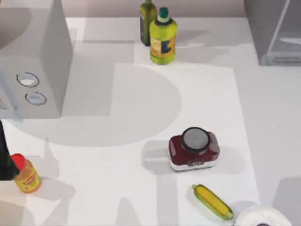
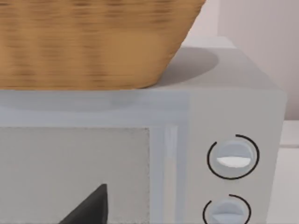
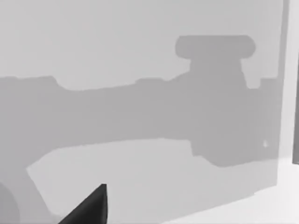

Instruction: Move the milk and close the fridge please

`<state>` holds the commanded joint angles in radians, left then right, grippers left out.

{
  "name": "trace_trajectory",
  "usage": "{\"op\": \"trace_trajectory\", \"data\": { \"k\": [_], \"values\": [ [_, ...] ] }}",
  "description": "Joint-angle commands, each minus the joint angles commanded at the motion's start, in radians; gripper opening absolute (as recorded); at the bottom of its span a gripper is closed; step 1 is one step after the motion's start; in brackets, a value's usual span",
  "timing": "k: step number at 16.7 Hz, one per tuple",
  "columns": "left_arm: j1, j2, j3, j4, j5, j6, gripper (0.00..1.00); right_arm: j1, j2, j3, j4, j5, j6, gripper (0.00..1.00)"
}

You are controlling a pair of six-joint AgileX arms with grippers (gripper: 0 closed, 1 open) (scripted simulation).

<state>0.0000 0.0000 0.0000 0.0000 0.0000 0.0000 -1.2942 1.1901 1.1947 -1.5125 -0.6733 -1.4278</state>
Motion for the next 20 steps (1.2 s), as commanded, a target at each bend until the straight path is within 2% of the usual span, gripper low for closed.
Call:
{"op": "trace_trajectory", "data": {
  "k": [5, 9, 16, 20],
  "values": [
    [0.000, 0.000, 0.000, 0.000, 0.000, 0.000, 1.00, -0.347, 0.426, 0.096, 0.048, -0.192, -0.390, 1.00],
    [0.000, 0.000, 0.000, 0.000, 0.000, 0.000, 1.00, -0.498, 0.592, 0.120, 0.072, -0.272, -0.549, 1.00],
    [0.000, 0.000, 0.000, 0.000, 0.000, 0.000, 1.00, -0.512, 0.608, 0.118, 0.076, -0.279, -0.564, 1.00],
    [0.000, 0.000, 0.000, 0.000, 0.000, 0.000, 1.00, -0.436, 0.614, 0.116, 0.173, -0.266, -0.464, 1.00]
  ]
}}
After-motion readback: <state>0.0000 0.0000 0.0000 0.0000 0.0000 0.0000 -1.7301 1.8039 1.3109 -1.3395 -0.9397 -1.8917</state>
